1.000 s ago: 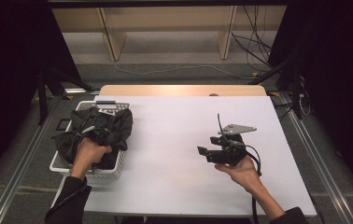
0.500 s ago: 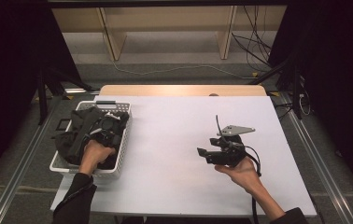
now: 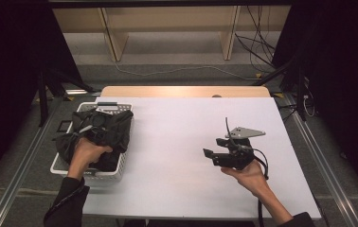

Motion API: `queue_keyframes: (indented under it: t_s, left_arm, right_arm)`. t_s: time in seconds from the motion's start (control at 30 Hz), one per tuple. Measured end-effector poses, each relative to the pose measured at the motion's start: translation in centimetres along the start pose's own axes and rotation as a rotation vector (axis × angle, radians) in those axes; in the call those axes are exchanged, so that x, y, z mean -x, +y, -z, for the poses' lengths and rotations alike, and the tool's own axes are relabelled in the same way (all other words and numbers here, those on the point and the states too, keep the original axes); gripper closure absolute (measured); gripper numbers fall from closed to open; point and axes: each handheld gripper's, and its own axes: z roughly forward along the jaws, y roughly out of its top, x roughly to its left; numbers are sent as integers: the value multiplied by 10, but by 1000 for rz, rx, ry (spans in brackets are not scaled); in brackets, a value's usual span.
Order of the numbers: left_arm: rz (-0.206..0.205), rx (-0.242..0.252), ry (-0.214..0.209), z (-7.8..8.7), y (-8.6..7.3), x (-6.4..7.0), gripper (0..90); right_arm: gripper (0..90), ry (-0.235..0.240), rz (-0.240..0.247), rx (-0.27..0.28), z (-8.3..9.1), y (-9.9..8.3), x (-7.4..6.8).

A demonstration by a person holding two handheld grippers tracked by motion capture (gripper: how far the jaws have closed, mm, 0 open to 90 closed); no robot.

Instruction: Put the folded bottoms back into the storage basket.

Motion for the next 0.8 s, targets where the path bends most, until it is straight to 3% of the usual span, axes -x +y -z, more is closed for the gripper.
queue_keyframes:
  t_s: [0.17,0.37,0.57,0.6,0.67,0.8]
  left_arm:
    - [-2,51,23,11,4,4,452]
    - [24,100,1,12,8,12,392]
    - [-16,66,-5,-6,8,28,388]
    - [-18,64,-2,-10,6,28,408]
    - [-9,74,23,-14,4,25,532]
    - [5,106,20,-10,1,13,736]
  right_arm:
    - [364,-1,2,5,3,-1,1]
    - [364,-7,-3,11,5,-3,2]
    - [364,-5,-3,3,5,-5,3]
    - [364,-7,-1,1,5,-5,3]
    - [364,-7,-3,5,5,-6,3]
    - [365,-4,0,3,6,-6,4]
